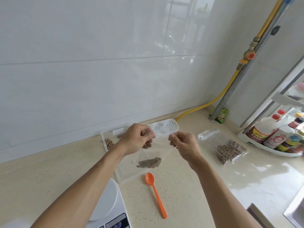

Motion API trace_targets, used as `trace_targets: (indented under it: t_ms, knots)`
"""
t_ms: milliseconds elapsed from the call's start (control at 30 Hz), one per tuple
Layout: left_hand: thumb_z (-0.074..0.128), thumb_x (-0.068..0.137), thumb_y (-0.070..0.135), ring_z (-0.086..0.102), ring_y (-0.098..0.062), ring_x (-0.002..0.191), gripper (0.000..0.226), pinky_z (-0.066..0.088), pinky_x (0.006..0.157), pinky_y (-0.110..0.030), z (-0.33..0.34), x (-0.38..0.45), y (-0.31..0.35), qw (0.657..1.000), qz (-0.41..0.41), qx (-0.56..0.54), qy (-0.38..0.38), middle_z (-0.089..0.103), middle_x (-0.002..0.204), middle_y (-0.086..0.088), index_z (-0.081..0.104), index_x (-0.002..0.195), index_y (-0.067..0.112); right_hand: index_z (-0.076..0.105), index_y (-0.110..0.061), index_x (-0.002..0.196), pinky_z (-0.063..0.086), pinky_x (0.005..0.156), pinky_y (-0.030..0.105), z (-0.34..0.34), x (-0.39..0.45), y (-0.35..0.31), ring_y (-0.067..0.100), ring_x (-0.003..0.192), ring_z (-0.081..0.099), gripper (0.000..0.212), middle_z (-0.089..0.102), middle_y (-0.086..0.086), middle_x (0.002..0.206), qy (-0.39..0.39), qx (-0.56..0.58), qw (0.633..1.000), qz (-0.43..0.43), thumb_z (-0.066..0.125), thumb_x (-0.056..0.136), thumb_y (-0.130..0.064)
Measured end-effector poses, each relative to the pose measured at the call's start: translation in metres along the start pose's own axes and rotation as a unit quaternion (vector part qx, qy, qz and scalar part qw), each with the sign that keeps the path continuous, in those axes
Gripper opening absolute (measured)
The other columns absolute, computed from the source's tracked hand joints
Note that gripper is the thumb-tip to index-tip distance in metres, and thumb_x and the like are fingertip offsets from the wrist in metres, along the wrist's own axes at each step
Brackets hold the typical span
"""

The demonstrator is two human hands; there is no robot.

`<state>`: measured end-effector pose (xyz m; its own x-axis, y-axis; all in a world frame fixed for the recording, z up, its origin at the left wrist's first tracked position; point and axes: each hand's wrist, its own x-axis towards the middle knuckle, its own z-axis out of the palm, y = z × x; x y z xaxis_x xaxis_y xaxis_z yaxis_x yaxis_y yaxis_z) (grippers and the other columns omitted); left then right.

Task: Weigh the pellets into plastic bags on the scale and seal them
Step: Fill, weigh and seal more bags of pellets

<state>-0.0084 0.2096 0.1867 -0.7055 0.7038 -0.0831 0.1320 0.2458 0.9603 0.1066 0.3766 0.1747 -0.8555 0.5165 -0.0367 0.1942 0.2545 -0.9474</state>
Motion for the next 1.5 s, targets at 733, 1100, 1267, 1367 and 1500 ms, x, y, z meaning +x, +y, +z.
trace_targets:
  t_ms: [733,1100,1267,1367,1500]
  knots:
    - [0.075,0.081,0.020,0.059,-0.014,0.058,0.018,0.051,0.063,-0.027,0.296,0.266,-0.006,0.988,-0.118,0.062,0.076,0.060,0.051,0.012,0.070,0.063,0.018,0.061,-0.021,0.081,0.056,0.068,0.037,-0.307,0.118,0.196,0.023,0.083,0.065,0.022,0.065,0.000,0.084,0.047,-0.188,0.967,0.168,0.081,0.079,-0.032]
    - [0.066,0.079,0.022,0.057,-0.023,0.058,0.026,0.046,0.053,-0.031,0.339,0.310,-0.050,0.952,-0.172,0.245,0.058,0.060,0.059,0.000,0.057,0.059,0.008,0.068,-0.015,0.098,0.052,0.068,0.033,-0.322,0.150,0.249,0.020,0.082,0.057,0.030,0.067,0.003,0.092,0.041,-0.327,0.929,0.169,0.076,0.081,-0.039]
    - [0.067,0.084,0.027,0.065,-0.020,0.076,0.010,0.055,0.068,-0.033,0.339,0.308,-0.060,0.946,-0.160,0.275,0.056,0.070,0.084,0.002,0.069,0.081,0.018,0.069,-0.017,0.105,0.048,0.080,0.035,-0.317,0.150,0.255,0.021,0.095,0.054,0.039,0.062,0.003,0.103,0.047,-0.377,0.915,0.135,0.076,0.079,-0.046]
    - [0.068,0.084,0.035,0.061,-0.019,0.082,0.016,0.044,0.065,-0.029,0.338,0.308,-0.059,0.939,-0.149,0.305,0.057,0.067,0.097,0.002,0.062,0.092,0.023,0.068,-0.017,0.105,0.047,0.084,0.037,-0.315,0.150,0.253,0.024,0.100,0.054,0.036,0.061,0.004,0.105,0.046,-0.395,0.909,0.130,0.073,0.081,-0.045]
    - [0.065,0.085,0.049,0.057,-0.021,0.104,0.048,0.047,0.080,-0.034,0.331,0.303,-0.056,0.933,-0.125,0.332,0.054,0.051,0.119,-0.002,0.055,0.121,0.021,0.066,-0.016,0.111,0.045,0.086,0.038,-0.312,0.153,0.243,0.024,0.106,0.051,0.044,0.059,0.005,0.111,0.048,-0.408,0.904,0.122,0.067,0.084,-0.051]
